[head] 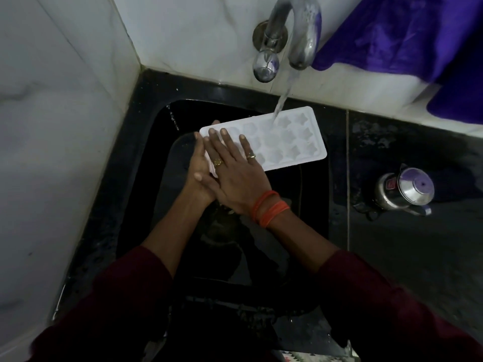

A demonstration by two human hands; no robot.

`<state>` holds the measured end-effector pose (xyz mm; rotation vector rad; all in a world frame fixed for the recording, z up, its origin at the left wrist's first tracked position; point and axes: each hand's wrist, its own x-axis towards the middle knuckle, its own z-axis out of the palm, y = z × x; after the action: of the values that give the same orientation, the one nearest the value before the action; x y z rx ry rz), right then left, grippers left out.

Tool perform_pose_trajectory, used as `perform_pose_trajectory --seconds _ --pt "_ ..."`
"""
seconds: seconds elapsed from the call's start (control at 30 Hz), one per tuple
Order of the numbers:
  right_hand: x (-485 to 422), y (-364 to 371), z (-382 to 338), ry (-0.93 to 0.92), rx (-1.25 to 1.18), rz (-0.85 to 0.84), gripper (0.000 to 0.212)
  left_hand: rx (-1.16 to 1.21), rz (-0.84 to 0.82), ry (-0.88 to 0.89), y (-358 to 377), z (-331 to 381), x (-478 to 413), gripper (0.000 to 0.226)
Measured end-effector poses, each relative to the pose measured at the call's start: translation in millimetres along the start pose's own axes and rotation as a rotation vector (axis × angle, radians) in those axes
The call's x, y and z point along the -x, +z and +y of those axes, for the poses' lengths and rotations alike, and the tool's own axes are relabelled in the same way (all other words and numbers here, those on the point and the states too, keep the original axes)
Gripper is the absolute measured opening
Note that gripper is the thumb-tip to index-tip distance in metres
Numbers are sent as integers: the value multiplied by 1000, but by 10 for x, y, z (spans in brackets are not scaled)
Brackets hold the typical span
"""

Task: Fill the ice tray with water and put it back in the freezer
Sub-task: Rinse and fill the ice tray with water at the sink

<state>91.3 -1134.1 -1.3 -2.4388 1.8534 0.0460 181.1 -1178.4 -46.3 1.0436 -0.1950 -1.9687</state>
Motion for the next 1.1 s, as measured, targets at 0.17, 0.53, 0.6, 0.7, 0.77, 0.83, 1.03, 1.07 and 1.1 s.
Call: perform_pose_trajectory --seconds 0.17,0.53,0.6,0.7,0.77,0.83,1.03,1.07,1.1 --pt "44 -15 222 12 51 -17 75 198 -143 -70 92 -75 -47 55" --pt "224 -333 1307 321 177 17 60 125 -169 -123 303 -122 -188 55" --pt "322 -454 1405 374 212 62 59 126 -193 -142 351 -158 -231 53" --pt "436 -615 1459 440 219 125 56 98 -215 -190 484 -208 -235 55" --pt "495 -683 1452 491 163 139 54 63 -242 -202 537 -233 -192 63" --pt "554 -698 1445 539 80 135 51 47 -253 -209 516 -239 -135 73" --pt "623 -421 1519 395 -402 94 36 45 -178 -252 84 -133 -76 40" --pt "629 -355 1501 394 -513 108 31 33 -149 -251 -8 -82 -64 38" --pt "632 -297 1465 419 -637 91 27 31 -115 -253 -102 -28 -56 39"
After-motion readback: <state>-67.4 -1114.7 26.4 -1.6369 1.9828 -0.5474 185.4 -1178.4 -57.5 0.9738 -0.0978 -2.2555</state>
